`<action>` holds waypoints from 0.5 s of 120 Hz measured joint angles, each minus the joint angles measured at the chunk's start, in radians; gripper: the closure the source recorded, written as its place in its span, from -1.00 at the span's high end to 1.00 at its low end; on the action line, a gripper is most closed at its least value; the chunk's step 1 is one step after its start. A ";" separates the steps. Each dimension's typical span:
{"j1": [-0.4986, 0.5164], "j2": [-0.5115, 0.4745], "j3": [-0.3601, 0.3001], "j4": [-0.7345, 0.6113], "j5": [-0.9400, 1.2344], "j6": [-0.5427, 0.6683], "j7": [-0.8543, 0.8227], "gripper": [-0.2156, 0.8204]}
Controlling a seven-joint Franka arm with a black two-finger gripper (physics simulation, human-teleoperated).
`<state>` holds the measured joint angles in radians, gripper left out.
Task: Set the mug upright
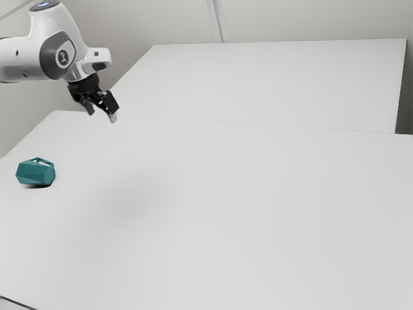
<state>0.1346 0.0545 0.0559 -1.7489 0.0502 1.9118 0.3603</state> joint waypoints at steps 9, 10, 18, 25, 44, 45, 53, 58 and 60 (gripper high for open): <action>-0.008 -0.001 0.010 -0.001 -0.001 0.003 -0.002 0.58; -0.009 -0.001 0.011 -0.001 -0.001 0.003 -0.002 0.58; -0.032 0.001 0.039 0.010 -0.002 0.004 0.000 0.58; -0.033 0.011 0.062 0.028 -0.006 0.004 0.004 0.58; 0.109 0.075 0.073 0.082 -0.039 0.005 0.040 0.58; 0.115 0.080 0.073 0.086 -0.041 0.005 0.043 0.58; 0.154 0.117 0.073 0.112 -0.065 0.005 0.067 0.58; 0.180 0.145 0.072 0.135 -0.081 0.005 0.084 0.58; 0.190 0.156 0.072 0.144 -0.088 0.005 0.091 0.58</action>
<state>0.3248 0.2101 0.1277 -1.6047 -0.0381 1.9165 0.4517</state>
